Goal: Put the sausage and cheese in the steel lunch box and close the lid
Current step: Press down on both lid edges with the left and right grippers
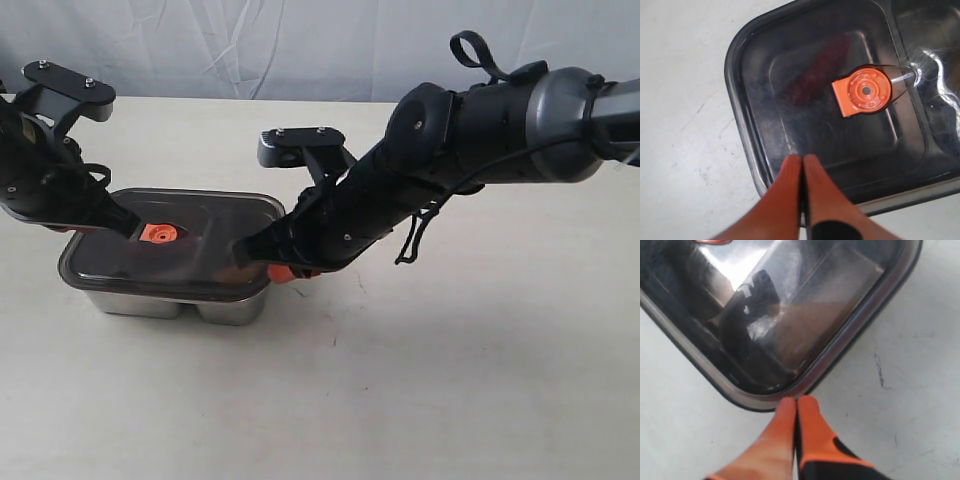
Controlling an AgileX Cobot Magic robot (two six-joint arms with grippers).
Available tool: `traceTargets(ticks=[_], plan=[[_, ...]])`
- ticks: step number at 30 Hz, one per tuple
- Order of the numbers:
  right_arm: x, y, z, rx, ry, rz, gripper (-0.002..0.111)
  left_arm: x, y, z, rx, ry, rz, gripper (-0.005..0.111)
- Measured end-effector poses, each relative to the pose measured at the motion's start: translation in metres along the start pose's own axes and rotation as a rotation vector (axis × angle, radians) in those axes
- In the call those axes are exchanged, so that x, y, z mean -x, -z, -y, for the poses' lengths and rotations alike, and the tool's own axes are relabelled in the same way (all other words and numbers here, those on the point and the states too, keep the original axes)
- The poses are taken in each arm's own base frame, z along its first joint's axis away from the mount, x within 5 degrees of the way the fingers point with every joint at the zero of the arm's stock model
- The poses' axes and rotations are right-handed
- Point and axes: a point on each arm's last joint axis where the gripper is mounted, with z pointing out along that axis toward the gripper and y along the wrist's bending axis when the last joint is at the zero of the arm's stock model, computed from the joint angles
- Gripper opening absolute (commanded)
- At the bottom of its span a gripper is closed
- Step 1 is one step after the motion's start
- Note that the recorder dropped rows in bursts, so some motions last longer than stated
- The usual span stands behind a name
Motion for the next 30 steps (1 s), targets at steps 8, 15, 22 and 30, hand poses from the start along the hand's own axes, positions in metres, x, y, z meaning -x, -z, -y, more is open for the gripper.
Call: traceTargets(ticks=[8, 15, 22, 30], plan=[[-0.005, 0.000, -0.001, -0.008, -0.001, -0.053, -0.001, -0.001, 0.000, 0.000, 0.000, 0.000, -0.006, 0.000], [-0.004, -0.003, -0.001, -0.018, -0.001, -0.032, -0.001, -0.001, 0.000, 0.000, 0.000, 0.000, -0.006, 0.000], [-0.002, -0.021, 0.004, -0.019, -0.012, -0.076, -0.001, -0.001, 0.000, 0.000, 0.000, 0.000, -0.006, 0.000], [-0.001, -0.019, 0.000, 0.002, 0.010, -0.132, -0.001, -0.001, 0.000, 0.000, 0.002, -0.003, -0.006, 0.000]])
